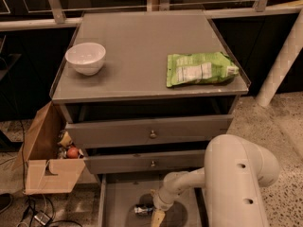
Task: Pick redbull can from bottom drawer and place on counter
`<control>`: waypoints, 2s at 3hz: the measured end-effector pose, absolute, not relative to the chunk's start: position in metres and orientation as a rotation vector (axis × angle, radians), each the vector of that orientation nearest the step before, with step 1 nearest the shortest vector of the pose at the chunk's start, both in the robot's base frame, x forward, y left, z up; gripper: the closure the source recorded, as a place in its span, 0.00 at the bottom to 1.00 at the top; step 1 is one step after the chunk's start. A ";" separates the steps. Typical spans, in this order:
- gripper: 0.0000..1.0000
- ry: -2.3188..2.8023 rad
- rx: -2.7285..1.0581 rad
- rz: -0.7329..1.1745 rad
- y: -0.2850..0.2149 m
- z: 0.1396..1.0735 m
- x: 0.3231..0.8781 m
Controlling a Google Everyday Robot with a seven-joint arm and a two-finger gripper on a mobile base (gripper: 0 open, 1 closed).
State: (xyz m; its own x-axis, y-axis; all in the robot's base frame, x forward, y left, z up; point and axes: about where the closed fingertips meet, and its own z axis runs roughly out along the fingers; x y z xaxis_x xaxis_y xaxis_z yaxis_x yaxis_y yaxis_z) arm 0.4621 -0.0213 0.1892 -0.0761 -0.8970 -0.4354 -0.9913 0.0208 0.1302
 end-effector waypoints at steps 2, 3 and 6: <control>0.00 2.111 -1.946 0.619 -0.028 0.156 0.466; 0.00 2.146 -1.928 0.629 -0.037 0.139 0.464; 0.42 2.157 -1.916 0.640 -0.040 0.131 0.463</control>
Offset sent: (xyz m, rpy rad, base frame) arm 0.0096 -0.0160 -0.0486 -0.0200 0.0447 -0.0393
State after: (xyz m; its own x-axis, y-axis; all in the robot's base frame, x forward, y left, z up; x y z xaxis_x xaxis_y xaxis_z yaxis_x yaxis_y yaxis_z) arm 0.4627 -0.0400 0.1315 -0.1492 -0.8983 -0.4133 -0.9784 0.0737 0.1931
